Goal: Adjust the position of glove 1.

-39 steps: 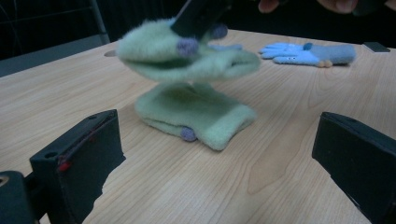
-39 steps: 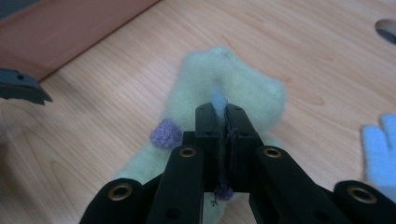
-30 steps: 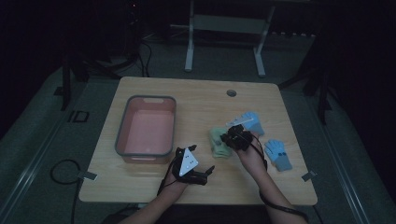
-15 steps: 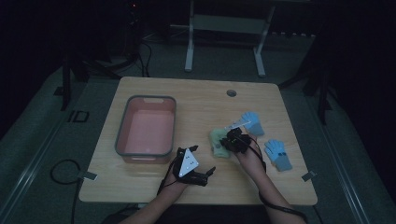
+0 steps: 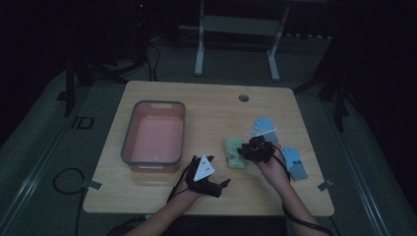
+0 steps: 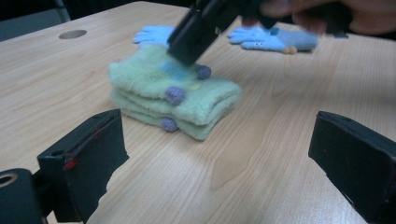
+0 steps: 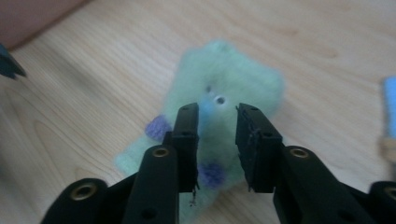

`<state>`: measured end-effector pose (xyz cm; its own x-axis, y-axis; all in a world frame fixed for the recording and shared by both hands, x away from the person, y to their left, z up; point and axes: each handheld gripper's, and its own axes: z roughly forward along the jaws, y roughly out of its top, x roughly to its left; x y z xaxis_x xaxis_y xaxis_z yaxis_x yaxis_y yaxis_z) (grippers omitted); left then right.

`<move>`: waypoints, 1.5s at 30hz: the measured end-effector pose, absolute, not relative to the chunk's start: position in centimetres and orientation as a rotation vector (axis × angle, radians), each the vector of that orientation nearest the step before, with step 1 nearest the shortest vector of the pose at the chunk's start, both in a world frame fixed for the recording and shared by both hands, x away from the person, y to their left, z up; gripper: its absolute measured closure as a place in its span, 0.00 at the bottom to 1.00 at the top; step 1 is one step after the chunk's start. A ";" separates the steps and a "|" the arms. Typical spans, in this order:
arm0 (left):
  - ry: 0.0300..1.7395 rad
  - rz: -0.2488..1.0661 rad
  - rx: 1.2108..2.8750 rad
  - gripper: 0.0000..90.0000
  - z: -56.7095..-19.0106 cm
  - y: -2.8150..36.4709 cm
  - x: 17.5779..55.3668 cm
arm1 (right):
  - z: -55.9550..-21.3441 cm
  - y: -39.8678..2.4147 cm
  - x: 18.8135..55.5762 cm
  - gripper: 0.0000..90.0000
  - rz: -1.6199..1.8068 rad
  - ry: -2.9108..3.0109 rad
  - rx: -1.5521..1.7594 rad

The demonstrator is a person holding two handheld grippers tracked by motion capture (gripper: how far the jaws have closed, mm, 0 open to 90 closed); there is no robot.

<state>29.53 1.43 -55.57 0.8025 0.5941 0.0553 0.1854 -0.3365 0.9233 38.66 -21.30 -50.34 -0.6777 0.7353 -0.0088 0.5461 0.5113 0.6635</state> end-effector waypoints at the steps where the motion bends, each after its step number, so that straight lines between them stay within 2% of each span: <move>1: 0.573 0.474 1.915 0.06 -55.5 1.4 29.6 | -50.0 -21.6 38.6 0.73 0.943 2.454 1.075; 5: 0.504 0.401 1.933 0.06 -55.1 1.3 30.3 | -48.7 -23.0 39.1 0.70 0.998 2.418 1.055; 9: 0.426 0.400 1.954 0.06 -54.5 0.3 31.1 | -48.2 -23.9 40.2 0.69 1.027 2.404 1.064; 11: 0.401 0.396 1.965 0.09 -54.2 -0.3 31.7 | -48.1 -24.0 40.8 0.69 1.041 2.413 1.048; 12: 0.388 0.381 1.970 0.15 -54.0 -0.6 32.0 | -48.1 -24.1 41.1 0.69 1.056 2.414 1.051; 13: 0.379 0.381 1.980 0.17 -54.0 -0.9 32.4 | -48.1 -24.1 41.5 0.69 1.063 2.421 1.053; 15: 0.360 0.386 2.011 0.19 -54.0 -1.6 33.0 | -48.3 -24.1 42.2 0.67 1.086 2.432 1.054; 23: 0.302 0.367 2.131 0.38 -54.8 -3.5 34.9 | -50.6 -23.4 44.2 0.61 1.135 2.526 1.058; 28: 0.287 0.387 2.189 0.42 -55.5 -3.9 35.6 | -52.9 -23.1 45.0 0.52 1.076 2.613 1.088; 33: 0.287 0.402 2.261 0.47 -56.1 -4.3 36.0 | -54.3 -23.5 45.7 0.50 1.132 2.677 1.193; 34: 0.291 0.416 2.261 0.49 -56.2 -4.3 36.0 | -54.5 -23.5 45.8 0.53 1.145 2.686 1.202; 35: 0.289 0.436 2.266 0.52 -56.2 -4.3 36.0 | -54.6 -23.6 45.9 0.59 1.168 2.702 1.207; 36: 0.290 0.455 2.274 0.57 -56.2 -4.3 36.0 | -54.6 -23.6 45.9 0.61 1.187 2.717 1.216; 38: 0.307 0.441 2.276 0.68 -55.9 -4.2 36.4 | -54.6 -23.5 45.7 0.69 1.184 2.720 1.210; 41: 0.313 0.443 2.279 0.79 -55.5 -4.2 36.6 | -54.2 -23.3 45.6 0.77 1.162 2.713 1.216; 45: 0.316 0.446 2.297 0.82 -55.0 -4.2 36.7 | -53.7 -23.2 45.4 0.81 1.149 2.685 1.220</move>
